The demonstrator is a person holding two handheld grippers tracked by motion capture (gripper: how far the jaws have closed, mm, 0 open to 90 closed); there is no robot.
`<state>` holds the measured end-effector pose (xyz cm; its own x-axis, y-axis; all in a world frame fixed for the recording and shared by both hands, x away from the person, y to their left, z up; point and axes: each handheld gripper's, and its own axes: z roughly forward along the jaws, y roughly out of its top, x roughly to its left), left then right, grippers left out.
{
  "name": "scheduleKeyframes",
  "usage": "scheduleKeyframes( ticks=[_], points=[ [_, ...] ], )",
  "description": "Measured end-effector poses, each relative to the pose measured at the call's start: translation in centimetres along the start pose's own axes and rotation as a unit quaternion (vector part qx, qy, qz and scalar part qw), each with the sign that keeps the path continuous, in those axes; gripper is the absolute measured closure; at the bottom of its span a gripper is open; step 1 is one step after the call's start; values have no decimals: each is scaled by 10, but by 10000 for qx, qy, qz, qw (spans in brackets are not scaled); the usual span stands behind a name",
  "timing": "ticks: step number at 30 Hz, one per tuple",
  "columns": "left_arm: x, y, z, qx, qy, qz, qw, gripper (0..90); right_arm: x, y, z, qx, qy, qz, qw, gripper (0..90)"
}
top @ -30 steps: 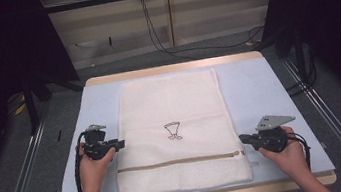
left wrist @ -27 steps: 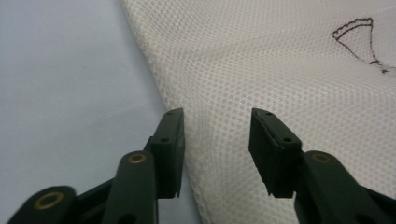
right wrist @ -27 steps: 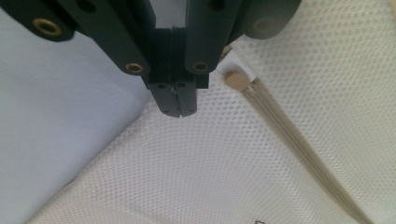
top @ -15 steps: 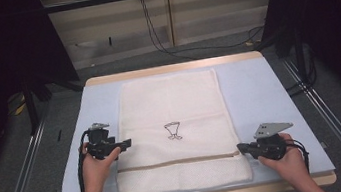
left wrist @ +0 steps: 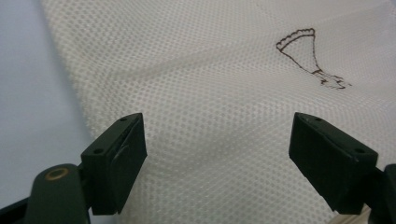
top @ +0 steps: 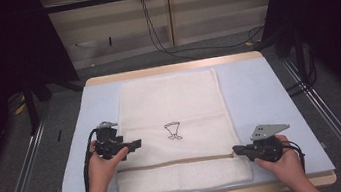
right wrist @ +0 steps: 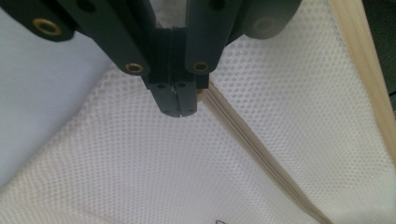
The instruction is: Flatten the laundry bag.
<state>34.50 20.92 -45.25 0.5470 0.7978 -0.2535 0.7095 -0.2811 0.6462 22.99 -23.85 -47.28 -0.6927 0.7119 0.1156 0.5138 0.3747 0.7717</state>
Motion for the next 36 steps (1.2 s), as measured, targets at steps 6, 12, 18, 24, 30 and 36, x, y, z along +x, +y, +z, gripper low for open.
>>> scheduleKeyframes(
  ticks=[6, 12, 18, 24, 30, 36],
  points=[
    [-12, 2, 5, 19, -227, -35, 9997, 188, 2, 5, -1, -144, -106, -81, 9998, 900],
    [-27, 7, 7, 139, -496, 134, 9986, 213, -10, -1, -3, -138, -258, 8, 9996, 891],
    [-47, 16, 10, 204, -680, 358, 9968, 241, -16, -1, -1, -156, -374, -56, 9992, 872],
    [-60, 18, 14, 137, -760, 561, 9954, 237, -19, -2, -3, -207, -529, -223, 9981, 869],
    [-70, 22, 13, 124, -713, 511, 9961, 228, -20, -3, -5, -222, -719, -275, 9968, 884],
    [-82, 26, 15, 101, -1056, 211, 9941, 270, -19, 0, -4, -142, -636, -177, 9977, 900]
  ],
)
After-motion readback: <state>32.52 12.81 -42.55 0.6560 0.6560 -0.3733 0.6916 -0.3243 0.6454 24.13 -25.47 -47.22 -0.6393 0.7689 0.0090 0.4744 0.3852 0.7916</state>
